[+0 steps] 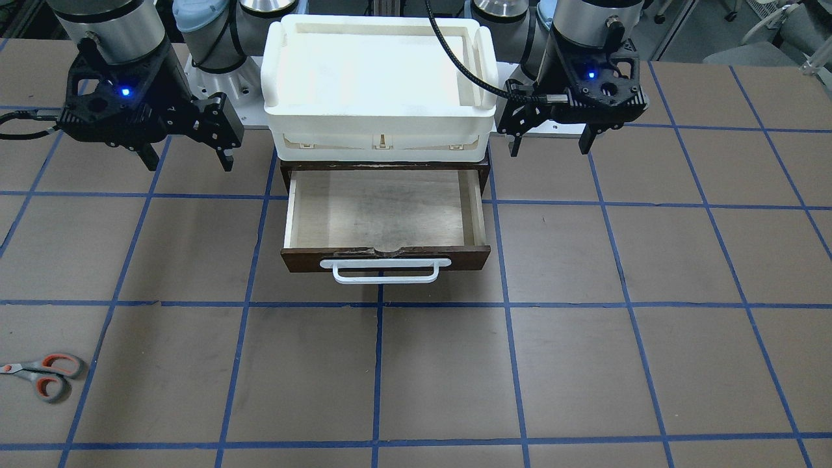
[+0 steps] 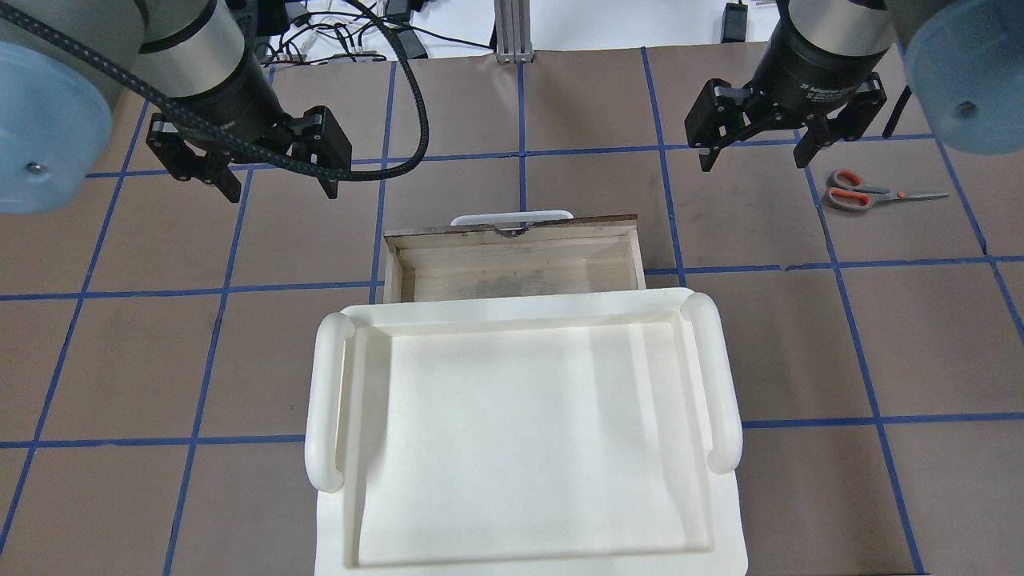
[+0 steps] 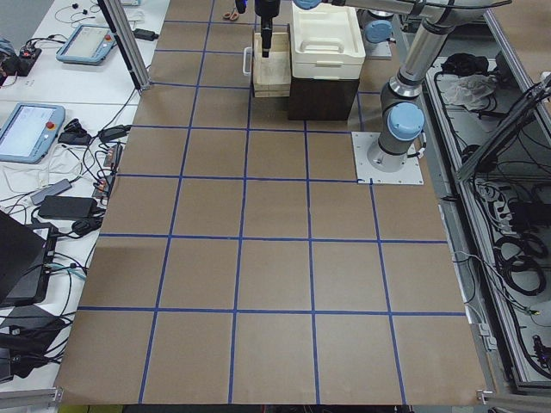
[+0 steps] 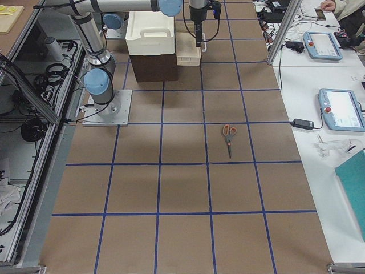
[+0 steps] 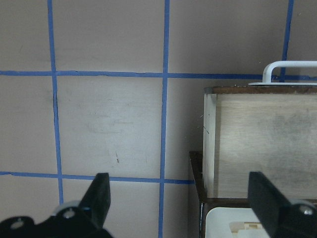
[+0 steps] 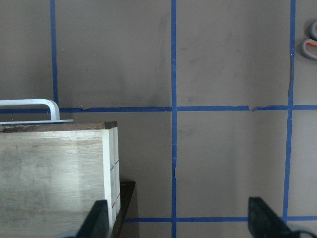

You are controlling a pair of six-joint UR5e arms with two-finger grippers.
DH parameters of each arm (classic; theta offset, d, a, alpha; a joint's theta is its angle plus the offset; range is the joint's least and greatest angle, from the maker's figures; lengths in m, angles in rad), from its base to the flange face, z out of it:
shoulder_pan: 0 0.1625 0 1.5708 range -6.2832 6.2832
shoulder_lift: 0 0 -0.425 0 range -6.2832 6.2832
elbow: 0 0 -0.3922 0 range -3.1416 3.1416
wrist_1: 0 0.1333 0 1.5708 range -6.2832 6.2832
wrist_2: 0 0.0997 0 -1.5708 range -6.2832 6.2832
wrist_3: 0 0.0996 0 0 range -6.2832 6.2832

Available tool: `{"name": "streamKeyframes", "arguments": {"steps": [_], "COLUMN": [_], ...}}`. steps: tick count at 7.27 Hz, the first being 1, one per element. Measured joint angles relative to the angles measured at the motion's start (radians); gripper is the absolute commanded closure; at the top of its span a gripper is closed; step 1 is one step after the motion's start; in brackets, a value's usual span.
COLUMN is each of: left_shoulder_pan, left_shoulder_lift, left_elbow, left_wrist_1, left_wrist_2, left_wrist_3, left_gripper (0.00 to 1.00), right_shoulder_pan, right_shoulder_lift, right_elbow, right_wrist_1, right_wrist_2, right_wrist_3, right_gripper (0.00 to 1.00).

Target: Put scissors in drawer and close it

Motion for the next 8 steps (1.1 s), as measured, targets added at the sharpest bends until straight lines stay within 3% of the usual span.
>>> {"name": "streamKeyframes", "arguments": {"steps": [4,8], "left_shoulder_pan": [0.001,0.000], "left_shoulder_lift": [0.001,0.001], "left_elbow": [0.000,0.000], "left_wrist_1": [-0.001,-0.001], "left_wrist_2": [0.000,0.000], "left_wrist_3": [0.000,0.000], "left_gripper": [0.00,0.00], "right_shoulder_pan": [-0.003,-0.034], "right_shoulder_lift": [0.000,0.002], "right_elbow": [0.000,0.001], "right_wrist_1": [0.001,-0.002], "right_wrist_2": [0.007,-0.001], "right_wrist_3": [-0.005,-0.137], "right_gripper": [0.00,0.00]}}
